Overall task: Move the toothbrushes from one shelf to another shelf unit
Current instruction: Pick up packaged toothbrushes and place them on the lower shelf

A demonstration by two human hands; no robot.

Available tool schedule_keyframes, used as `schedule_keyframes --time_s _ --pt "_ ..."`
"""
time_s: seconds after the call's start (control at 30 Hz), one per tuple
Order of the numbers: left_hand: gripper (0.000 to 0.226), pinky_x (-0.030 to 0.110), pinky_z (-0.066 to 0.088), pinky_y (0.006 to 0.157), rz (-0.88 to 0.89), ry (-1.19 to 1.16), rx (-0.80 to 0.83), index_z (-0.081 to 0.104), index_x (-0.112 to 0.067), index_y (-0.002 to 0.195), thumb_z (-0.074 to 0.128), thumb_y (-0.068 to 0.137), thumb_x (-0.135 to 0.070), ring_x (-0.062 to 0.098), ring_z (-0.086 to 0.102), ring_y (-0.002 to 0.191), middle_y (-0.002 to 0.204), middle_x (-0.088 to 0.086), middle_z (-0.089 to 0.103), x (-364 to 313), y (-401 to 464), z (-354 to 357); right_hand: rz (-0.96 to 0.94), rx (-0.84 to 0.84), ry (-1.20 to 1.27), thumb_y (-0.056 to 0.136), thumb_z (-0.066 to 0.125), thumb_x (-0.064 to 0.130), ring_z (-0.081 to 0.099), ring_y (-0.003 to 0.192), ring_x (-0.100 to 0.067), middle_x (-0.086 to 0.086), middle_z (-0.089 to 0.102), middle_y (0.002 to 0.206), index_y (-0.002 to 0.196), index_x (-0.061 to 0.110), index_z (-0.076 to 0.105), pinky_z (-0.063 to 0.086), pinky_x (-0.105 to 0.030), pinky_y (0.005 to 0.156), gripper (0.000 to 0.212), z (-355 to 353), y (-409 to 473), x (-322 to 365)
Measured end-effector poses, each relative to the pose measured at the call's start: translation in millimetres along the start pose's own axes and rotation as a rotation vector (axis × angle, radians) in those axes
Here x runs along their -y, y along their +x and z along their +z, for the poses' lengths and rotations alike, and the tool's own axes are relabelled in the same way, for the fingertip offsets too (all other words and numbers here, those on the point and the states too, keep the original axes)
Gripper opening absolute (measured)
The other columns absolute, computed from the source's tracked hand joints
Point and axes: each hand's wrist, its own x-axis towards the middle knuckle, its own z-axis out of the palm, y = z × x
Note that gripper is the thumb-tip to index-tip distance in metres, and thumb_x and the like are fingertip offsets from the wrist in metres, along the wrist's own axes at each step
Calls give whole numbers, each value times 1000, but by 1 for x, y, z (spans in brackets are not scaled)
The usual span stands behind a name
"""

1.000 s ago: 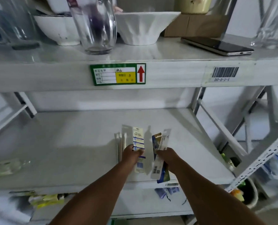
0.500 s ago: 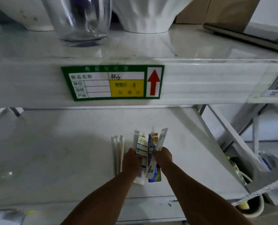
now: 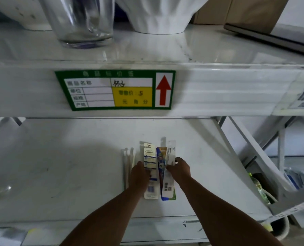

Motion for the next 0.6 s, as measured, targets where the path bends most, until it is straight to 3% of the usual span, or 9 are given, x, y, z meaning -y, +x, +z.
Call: schedule_keyframes --time_s 0.17,0.33,0.4,0.5,0.6 --pt "17 32 60 69 5 -28 22 55 -16 105 57 93 -27 16 69 79 97 1 69 2 3 1 -21 48 -94 89 67 25 67 104 -27 -8 66 120 120 13 56 58 -38 86 35 -7 4 -2" --pt "19 31 59 69 9 -18 30 54 -14 105 59 93 -27 16 70 80 96 2 70 0 5 0 -30 38 -176 90 66 29 61 90 -19 -7 65 119 122 12 55 51 -23 64 38 -10 9 -3" --pt "19 32 60 69 12 -11 30 54 -14 105 59 93 -27 16 70 80 97 3 70 0 5 0 -32 29 -216 90 65 28 59 89 -17 -9 64 119 124 10 54 49 -20 61 40 -11 9 -2" --pt "20 32 60 69 13 13 30 55 -14 107 58 93 -28 15 69 79 97 2 70 0 5 0 -24 -4 -333 88 66 34 60 103 -24 -9 59 118 128 11 53 55 -28 74 48 -13 10 -2" --pt "20 33 60 69 14 38 28 55 -15 107 58 92 -28 16 69 81 98 2 69 -3 4 -2 -20 -15 -430 87 66 37 50 116 -26 -10 50 122 133 15 48 49 -32 84 54 -13 10 -4"
